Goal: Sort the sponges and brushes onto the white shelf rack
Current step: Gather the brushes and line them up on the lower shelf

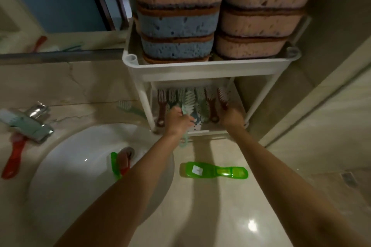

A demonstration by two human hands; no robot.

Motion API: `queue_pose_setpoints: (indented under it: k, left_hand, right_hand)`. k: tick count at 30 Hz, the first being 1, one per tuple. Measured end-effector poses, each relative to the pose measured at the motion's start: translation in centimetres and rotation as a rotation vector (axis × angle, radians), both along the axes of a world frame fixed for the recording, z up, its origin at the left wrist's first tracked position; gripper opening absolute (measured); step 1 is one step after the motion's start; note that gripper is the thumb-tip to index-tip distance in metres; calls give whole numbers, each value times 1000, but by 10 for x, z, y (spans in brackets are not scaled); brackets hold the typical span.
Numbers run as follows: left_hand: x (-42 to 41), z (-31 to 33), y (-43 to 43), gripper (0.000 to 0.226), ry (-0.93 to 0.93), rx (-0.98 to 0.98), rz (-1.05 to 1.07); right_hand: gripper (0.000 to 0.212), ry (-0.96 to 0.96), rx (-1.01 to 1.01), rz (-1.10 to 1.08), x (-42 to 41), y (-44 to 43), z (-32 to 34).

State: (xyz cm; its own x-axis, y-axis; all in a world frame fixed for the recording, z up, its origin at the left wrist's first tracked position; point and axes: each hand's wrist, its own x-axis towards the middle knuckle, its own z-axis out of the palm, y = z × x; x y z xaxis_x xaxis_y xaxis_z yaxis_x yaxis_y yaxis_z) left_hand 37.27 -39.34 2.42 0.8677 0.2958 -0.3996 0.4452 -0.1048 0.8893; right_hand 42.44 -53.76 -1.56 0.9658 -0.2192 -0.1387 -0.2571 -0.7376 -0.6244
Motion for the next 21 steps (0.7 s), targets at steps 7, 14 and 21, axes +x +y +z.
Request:
queue_pose_setpoints:
  k: [7, 14, 21]
  left_hand:
    - [30, -13, 2, 13, 24, -41, 101]
    - [35, -14, 1, 15, -10, -172, 108]
    - [28, -8, 5, 25, 34, -169, 148]
  right_hand:
    - [52, 117, -241, 21, 30, -1, -9]
    - [38, 78, -231, 39, 39, 7, -13]
    - [45, 100, -265, 31, 37, 6, -17]
